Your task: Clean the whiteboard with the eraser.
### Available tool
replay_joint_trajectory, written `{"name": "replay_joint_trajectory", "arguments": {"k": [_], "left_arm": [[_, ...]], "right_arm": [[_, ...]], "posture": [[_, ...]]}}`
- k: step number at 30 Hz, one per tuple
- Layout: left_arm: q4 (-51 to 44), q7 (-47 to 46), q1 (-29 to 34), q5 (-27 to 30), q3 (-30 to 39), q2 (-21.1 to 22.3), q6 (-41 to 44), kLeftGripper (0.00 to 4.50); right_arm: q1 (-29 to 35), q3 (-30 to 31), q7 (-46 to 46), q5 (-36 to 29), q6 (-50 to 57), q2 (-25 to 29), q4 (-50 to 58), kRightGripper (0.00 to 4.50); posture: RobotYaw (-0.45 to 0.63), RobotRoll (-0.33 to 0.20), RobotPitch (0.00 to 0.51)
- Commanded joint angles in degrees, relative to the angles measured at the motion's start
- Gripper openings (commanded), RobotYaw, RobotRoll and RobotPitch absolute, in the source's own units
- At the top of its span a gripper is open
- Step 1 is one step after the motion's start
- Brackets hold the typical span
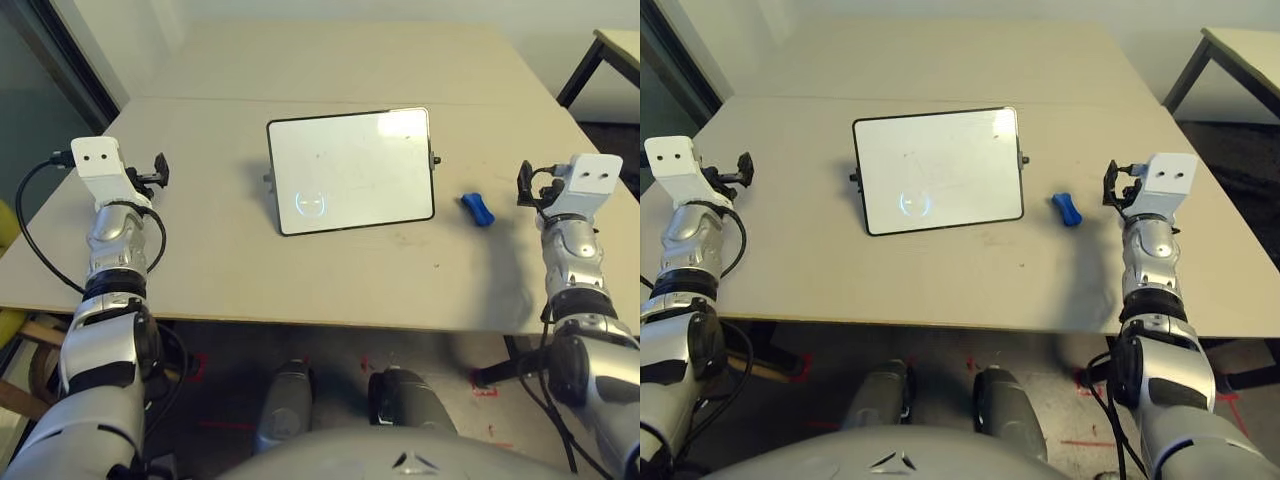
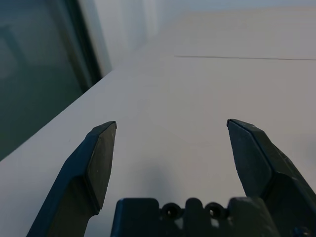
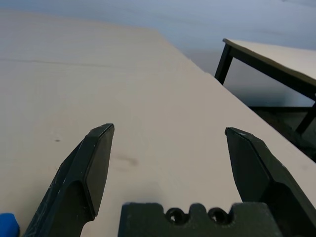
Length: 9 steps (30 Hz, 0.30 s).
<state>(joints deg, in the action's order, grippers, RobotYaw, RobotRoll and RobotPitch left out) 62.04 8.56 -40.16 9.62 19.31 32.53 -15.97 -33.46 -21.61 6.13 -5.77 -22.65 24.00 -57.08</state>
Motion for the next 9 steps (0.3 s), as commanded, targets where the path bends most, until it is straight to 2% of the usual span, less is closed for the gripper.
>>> {"name": "replay_joint_trajectory", "arguments": {"k": [1, 9], "left_arm": [[1.65, -1.94, -0.89, -0.44, 0.08, -0.64, -0.2, 4.5], [1.26, -2.56, -0.87, -1.15, -0.31, 0.03, -0.3, 4.5]], "right_arm": [[-1.63, -0.07, -0.38, -0.72, -1.47, 1.21, -2.14, 4.46], [-2.56, -0.32, 0.53, -2.29, -2.32, 2.06, -3.33, 4.46]], "posture": [[0.27, 0.0, 0.038], [0.26, 0.0, 0.039]]}}
